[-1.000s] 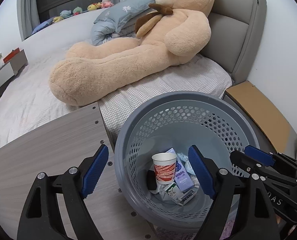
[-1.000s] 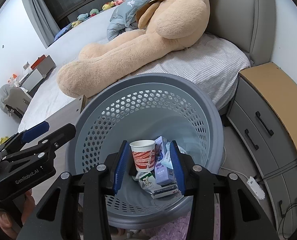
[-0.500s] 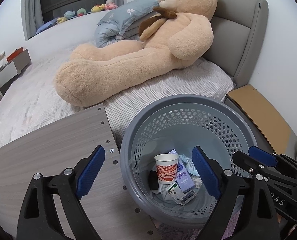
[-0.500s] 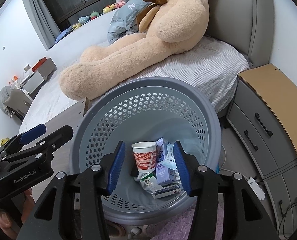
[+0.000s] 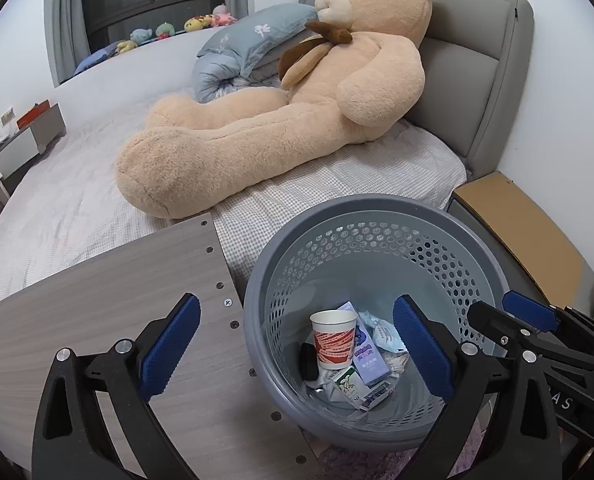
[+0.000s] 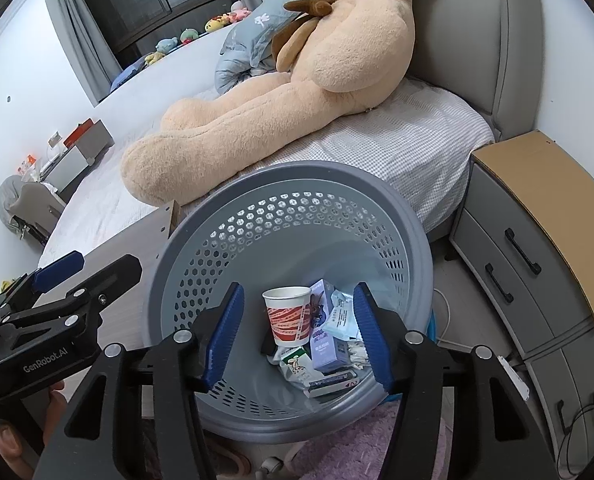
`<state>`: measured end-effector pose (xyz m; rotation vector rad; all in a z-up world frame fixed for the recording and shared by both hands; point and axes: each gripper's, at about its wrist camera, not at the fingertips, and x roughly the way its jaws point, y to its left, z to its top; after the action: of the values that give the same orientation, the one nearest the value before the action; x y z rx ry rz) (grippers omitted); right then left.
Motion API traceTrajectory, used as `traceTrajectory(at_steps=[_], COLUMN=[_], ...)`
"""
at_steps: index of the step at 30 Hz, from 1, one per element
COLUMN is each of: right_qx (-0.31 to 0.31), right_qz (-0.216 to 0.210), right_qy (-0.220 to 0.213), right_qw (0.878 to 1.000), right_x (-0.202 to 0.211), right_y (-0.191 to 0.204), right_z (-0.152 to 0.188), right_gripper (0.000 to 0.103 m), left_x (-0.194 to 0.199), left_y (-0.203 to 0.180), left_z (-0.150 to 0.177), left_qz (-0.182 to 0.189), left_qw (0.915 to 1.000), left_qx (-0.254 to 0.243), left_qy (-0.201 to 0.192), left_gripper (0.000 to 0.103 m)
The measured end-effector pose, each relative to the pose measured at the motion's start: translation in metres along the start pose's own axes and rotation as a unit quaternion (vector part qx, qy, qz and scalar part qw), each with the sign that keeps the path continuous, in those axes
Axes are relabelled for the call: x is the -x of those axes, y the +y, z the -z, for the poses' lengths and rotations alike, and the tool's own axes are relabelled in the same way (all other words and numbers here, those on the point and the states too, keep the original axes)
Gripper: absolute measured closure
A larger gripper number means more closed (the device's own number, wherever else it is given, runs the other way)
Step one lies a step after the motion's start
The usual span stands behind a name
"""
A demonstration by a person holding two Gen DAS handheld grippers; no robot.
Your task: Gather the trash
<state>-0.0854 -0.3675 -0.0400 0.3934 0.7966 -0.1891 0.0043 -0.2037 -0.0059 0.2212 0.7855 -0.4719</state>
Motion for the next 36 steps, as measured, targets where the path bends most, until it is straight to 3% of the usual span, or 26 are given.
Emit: traceTrajectory(at_steps=[36], right_qx=[-0.011], right_qz=[-0.001], right_qy=[-0.003], right_qw=[1.000], right_x=[0.0025], right_y=[-0.0086], right_z=[0.0022], right_gripper=[0.044], left_x=[-0.0058], left_y=[-0.0051], left_z=[0.0036], left_qz=[-0.007], left_qw=[0.9997], left_qx=[-0.006], left_qy=[0.025], left_gripper=[0.006])
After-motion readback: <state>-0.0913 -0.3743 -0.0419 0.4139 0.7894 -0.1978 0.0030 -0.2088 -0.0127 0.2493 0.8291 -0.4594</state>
